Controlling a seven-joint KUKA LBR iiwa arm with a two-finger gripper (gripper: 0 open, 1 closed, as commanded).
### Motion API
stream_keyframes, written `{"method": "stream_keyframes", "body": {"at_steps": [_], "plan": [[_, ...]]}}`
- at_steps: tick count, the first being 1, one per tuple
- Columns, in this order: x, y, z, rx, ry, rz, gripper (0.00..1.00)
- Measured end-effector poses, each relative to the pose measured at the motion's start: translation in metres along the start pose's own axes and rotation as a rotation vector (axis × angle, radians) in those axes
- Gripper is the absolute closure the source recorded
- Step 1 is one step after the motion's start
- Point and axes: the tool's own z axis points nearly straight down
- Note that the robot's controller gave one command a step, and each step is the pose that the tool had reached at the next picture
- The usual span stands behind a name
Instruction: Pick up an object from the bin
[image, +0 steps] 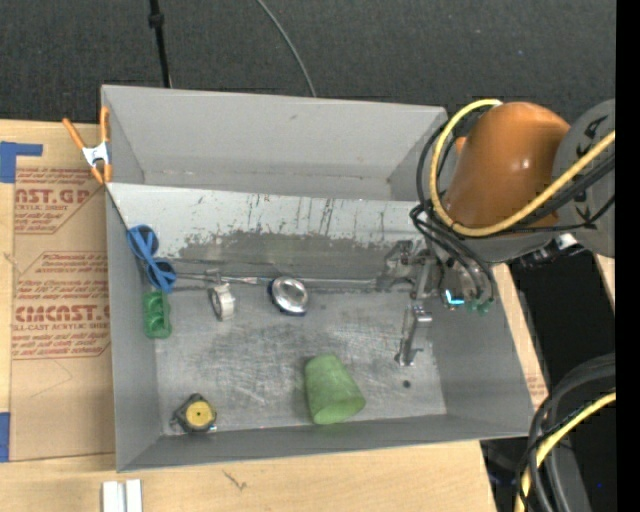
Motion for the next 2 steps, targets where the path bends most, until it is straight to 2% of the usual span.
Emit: {"method": "stream_keyframes", "body": {"at_steps": [1,2], "plan": [[0.0180,0.0561,0.1459,0.003,-0.020,-0.454,0.00],[0.0167,0.0567,0.1438,0.003,-0.024,-0.454,1.00]]}}
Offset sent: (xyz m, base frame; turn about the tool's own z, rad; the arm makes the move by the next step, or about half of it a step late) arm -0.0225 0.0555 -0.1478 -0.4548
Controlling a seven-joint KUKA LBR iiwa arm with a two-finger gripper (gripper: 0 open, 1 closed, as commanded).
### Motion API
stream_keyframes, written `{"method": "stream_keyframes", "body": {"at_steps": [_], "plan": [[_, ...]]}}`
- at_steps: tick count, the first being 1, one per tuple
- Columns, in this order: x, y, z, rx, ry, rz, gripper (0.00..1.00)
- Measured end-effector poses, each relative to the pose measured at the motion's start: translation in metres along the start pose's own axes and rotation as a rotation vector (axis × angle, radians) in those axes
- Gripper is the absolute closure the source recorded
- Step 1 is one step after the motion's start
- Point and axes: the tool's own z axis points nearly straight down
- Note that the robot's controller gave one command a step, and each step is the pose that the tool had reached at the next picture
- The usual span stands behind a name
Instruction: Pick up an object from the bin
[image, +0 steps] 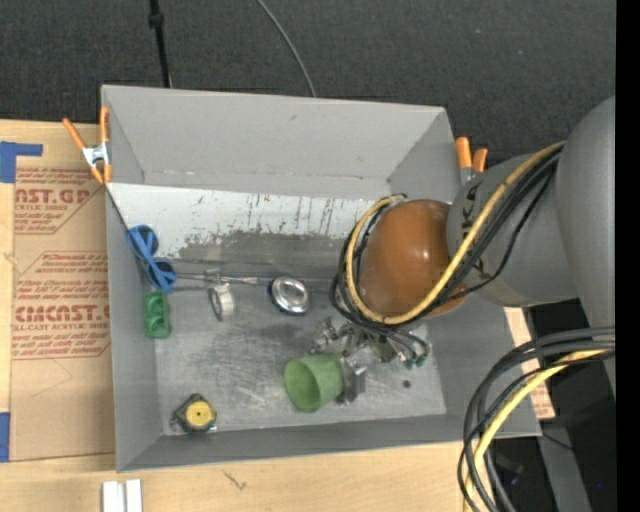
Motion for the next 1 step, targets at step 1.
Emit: {"method": "stream_keyframes", "body": {"at_steps": [1], "plan": [[0.0081,0.0149,-0.1367,-0.008,0.011,-0.581,1.00]]}}
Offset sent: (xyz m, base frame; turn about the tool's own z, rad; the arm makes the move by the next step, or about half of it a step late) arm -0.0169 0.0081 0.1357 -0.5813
